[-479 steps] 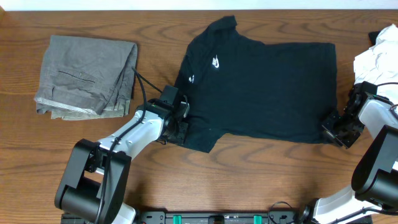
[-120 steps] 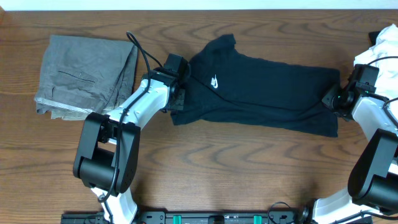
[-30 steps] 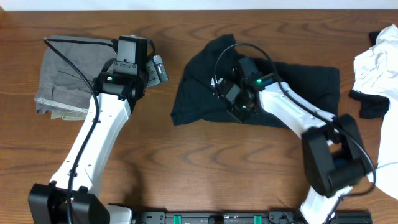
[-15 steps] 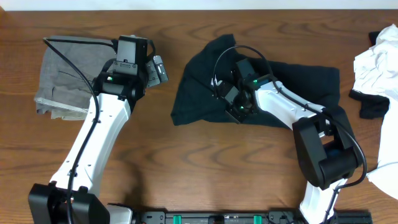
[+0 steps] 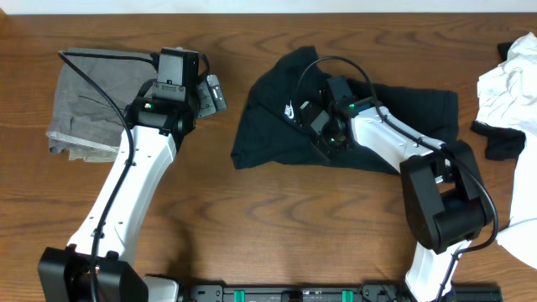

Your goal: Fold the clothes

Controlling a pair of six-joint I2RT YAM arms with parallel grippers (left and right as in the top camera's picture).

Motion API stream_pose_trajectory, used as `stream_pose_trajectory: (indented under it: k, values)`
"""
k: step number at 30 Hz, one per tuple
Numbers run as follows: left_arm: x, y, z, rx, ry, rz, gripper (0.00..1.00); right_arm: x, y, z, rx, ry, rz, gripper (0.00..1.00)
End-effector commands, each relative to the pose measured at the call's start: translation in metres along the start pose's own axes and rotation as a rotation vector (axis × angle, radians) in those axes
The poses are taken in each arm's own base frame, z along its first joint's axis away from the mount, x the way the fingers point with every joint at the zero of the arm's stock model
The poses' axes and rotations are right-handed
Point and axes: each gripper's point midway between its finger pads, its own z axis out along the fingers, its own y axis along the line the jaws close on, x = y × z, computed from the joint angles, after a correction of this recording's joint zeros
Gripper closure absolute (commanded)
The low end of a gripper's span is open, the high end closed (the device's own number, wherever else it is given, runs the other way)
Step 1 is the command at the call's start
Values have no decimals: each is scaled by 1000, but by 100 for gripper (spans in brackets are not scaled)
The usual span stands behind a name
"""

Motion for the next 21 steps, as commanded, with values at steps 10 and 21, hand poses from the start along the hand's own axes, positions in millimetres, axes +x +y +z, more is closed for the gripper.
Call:
stream_pose_trajectory:
  k: [10, 21]
  values:
    - [-4, 1, -1, -4, -9, -6, 2, -17, -19, -4, 56, -64, 14, 99]
    - [-4, 1, -1, -4, -9, -6, 2, -13, -38, -6, 161, -34, 17, 98]
